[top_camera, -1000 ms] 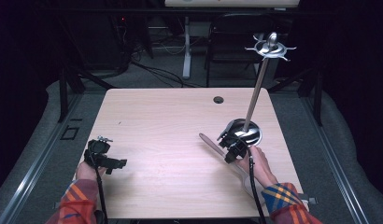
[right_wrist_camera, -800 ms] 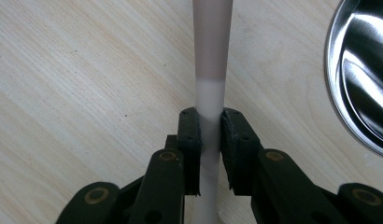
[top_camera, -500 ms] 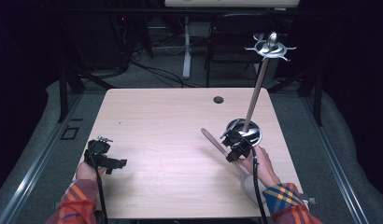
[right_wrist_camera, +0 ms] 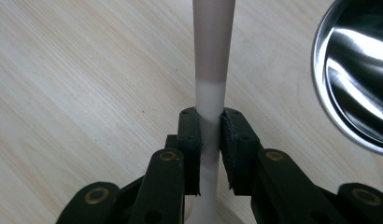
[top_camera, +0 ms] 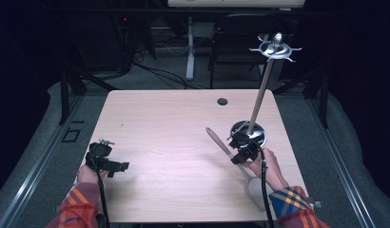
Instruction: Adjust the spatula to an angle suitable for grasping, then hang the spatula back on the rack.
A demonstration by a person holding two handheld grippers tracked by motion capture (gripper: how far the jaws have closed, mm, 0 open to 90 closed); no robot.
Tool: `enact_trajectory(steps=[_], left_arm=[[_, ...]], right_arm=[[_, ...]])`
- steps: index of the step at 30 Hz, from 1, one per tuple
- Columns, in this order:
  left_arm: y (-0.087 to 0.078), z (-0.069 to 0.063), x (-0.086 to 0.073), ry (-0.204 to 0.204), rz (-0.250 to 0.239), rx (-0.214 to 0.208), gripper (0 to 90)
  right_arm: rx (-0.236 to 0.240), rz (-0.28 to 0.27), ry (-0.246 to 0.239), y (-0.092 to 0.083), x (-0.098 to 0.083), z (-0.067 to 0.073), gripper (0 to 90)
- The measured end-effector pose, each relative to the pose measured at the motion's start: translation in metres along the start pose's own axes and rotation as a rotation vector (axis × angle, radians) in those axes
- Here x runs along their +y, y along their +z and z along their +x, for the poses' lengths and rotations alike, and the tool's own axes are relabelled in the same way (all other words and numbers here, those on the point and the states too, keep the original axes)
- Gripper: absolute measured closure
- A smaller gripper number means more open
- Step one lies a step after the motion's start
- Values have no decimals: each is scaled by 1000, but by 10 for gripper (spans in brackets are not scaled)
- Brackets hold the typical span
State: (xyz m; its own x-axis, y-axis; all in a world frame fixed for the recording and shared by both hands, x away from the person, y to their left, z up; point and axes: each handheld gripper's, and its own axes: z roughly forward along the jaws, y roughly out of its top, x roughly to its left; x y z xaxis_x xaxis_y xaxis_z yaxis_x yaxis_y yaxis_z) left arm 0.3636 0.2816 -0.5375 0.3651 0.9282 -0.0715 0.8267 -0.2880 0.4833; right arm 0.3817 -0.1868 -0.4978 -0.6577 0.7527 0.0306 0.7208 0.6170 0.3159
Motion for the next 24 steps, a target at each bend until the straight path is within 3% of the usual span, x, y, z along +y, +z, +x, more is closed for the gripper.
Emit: enact_trajectory(steps=[2,7,17,21,24], left_arm=[[1,0,1,2,3,-2,0],[2,-2,1,6,4,-3,0],[2,-1,1,7,7,-4,0],[2,-2,1,9,12,-5,0],[2,-2,1,11,13,-5,0]], right_arm=[[0,-49,20,-2,-1,1,784],[1,-57,-14,-13,-2,0,784],[-24,-118,-4,-29,-5,-1,784],[-39,-197,-1,-38,-8,1,784],[-51,-214,4,-40,-10,-1,784]])
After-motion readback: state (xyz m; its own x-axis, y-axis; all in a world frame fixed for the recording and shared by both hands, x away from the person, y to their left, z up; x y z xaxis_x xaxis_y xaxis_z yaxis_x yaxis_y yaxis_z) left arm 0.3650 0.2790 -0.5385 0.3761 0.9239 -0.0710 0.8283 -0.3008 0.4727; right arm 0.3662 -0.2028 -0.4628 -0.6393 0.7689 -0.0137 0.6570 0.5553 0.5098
